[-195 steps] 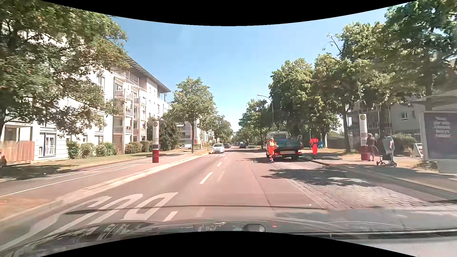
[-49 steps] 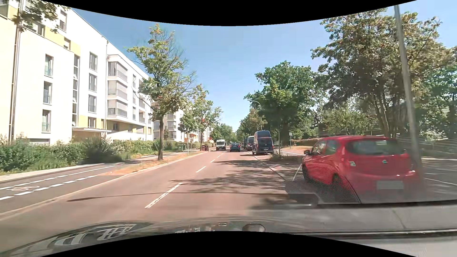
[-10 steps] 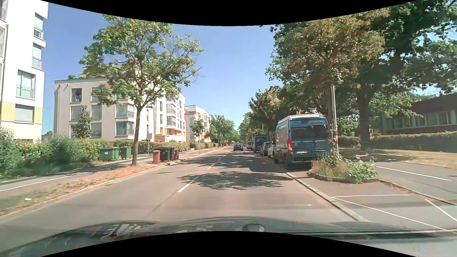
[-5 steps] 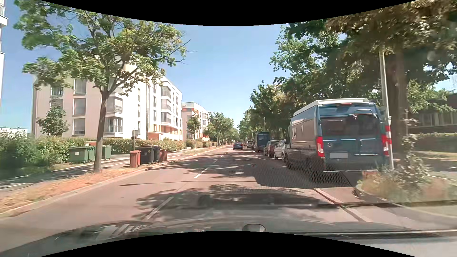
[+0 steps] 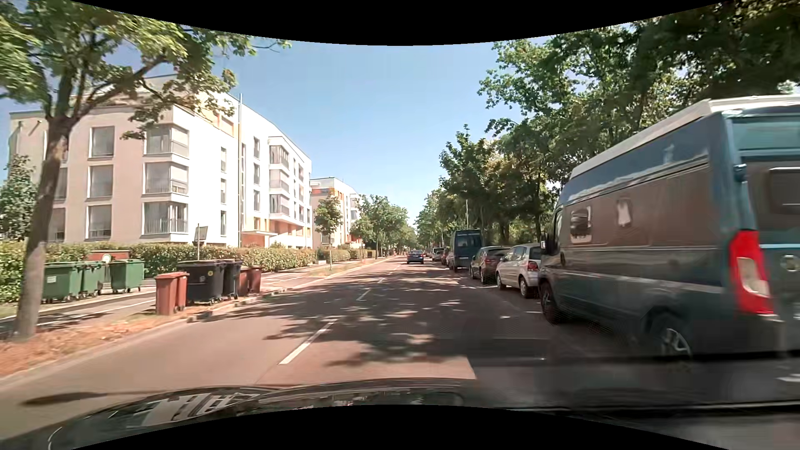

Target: Follow the waypoints while adhering to traffic rules and regulations

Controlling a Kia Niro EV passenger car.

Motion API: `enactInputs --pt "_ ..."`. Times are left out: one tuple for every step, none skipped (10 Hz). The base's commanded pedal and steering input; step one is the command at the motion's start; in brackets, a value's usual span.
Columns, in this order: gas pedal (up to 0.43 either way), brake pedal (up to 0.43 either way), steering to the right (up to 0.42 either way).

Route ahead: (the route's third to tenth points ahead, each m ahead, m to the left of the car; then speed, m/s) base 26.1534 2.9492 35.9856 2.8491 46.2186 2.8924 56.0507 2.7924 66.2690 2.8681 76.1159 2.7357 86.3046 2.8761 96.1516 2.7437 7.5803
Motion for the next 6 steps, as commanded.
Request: enactInputs --pt "0.098 0.000 -0.001" --pt "0.098 0.000 0.000" --pt "0.098 0.000 0.000" --pt "0.098 0.000 0.000" --pt "0.098 0.000 0.000" --pt "0.098 0.000 0.001"
